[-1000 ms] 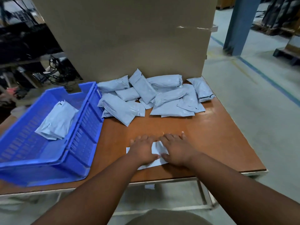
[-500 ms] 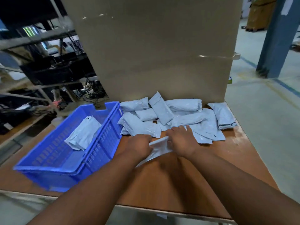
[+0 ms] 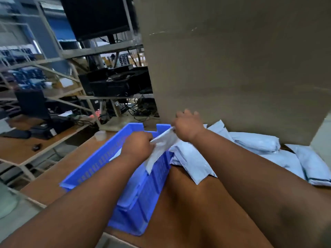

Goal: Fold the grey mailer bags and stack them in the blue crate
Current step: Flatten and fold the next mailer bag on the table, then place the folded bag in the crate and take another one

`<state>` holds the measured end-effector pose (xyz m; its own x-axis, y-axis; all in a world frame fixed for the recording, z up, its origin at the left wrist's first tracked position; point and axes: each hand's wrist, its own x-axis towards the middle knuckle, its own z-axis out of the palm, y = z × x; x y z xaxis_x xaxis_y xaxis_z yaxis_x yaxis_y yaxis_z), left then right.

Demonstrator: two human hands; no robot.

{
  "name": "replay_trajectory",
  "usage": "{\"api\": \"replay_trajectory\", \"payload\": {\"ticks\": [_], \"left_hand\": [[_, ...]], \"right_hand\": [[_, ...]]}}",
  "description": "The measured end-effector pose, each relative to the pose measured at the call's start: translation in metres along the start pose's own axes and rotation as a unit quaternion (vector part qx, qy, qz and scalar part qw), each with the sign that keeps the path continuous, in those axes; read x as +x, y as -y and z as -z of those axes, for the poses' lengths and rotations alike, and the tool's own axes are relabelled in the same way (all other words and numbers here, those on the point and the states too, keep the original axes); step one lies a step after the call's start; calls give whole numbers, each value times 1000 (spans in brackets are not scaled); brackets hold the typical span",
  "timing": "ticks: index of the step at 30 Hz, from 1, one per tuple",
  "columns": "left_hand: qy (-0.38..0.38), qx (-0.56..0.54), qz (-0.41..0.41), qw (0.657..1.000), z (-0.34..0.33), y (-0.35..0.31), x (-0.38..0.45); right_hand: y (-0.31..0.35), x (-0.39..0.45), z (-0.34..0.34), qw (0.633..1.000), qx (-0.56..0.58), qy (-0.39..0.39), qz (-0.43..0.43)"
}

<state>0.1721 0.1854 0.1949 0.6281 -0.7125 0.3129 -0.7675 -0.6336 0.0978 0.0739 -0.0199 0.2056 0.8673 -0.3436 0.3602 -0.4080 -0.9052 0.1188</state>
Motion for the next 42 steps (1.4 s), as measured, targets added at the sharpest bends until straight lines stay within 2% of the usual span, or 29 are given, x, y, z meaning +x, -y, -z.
{"api": "replay_trajectory", "payload": {"ticks": [4, 7, 10, 12, 16, 21, 24, 32, 42], "left_hand": [[23, 4, 31, 999, -1, 82, 23], [47, 10, 42, 998, -19, 138, 35], [108, -8, 44, 993, -49, 176, 47], [162, -11, 49, 986, -69, 189, 54], [199, -6, 76, 977, -93, 203, 68], [237, -4, 96, 967, -116, 203, 86], [249, 12, 122, 961, -126, 199, 94], [254, 18, 135, 957, -129, 203, 104], [161, 6, 42, 986, -99, 176, 119]], "right_hand": [[62, 78, -18, 999, -5, -7, 48], [109, 125, -44, 996, 10, 54, 74], [142, 155, -76, 987, 6, 146, 68], [155, 171, -98, 979, 6, 193, 61], [167, 194, -134, 962, -4, 268, 55], [184, 219, -165, 951, -19, 305, 48], [194, 230, -180, 950, -38, 301, 67], [204, 235, -203, 972, -27, 231, 47], [166, 197, -145, 987, 17, 155, 32]]}}
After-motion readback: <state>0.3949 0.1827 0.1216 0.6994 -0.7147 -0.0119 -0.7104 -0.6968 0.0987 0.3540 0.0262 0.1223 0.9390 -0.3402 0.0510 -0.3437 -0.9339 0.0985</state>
